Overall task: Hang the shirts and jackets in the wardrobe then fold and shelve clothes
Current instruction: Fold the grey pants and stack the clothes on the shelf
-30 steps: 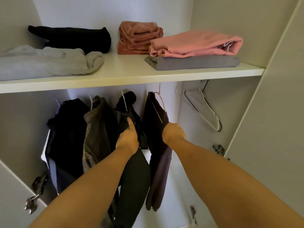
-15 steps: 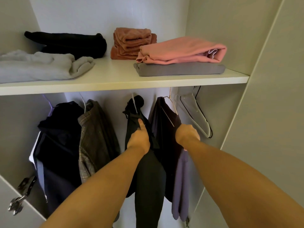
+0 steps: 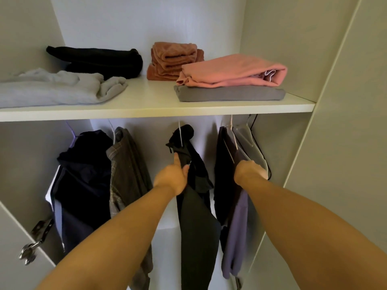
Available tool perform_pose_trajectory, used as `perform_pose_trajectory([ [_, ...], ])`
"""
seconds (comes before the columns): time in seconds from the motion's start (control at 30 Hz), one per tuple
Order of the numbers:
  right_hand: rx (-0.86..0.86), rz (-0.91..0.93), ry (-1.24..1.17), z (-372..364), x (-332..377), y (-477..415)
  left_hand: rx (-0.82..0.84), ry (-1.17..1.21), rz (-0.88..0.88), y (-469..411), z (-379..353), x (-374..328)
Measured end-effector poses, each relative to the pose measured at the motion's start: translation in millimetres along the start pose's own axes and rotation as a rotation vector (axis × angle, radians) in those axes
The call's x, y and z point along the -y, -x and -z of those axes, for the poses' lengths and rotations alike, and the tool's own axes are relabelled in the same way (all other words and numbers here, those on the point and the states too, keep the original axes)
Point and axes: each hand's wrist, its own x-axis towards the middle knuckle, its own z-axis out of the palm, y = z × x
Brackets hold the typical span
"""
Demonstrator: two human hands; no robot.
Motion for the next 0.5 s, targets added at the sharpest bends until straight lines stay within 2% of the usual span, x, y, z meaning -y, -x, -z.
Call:
perform_pose_trajectory([
  [0.07, -0.051, -0.018, 0.037, 6, 9, 7, -0.171, -0.172, 0.019, 2, 15, 32],
  [0.13, -0.119, 0.063, 0.035, 6, 27, 16, -0.241, -0.375, 0.150, 6, 34, 67],
  [0.2, -0.175, 0.239, 0.010, 0, 55, 26, -0.199, -0.383, 0.347, 12, 47, 95],
  [0.27, -0.176, 0.375, -0.053, -10, 88, 38, -0.101, -0.212, 0.477, 14, 51, 116],
  [0.33, -0.124, 0.415, -0.115, -22, 119, 48, -0.046, -0.083, 0.483, 14, 47, 131],
  [0.5, -0.029, 0.385, -0.175, -55, 164, 60, -0.025, -0.173, 0.309, 14, 37, 143],
])
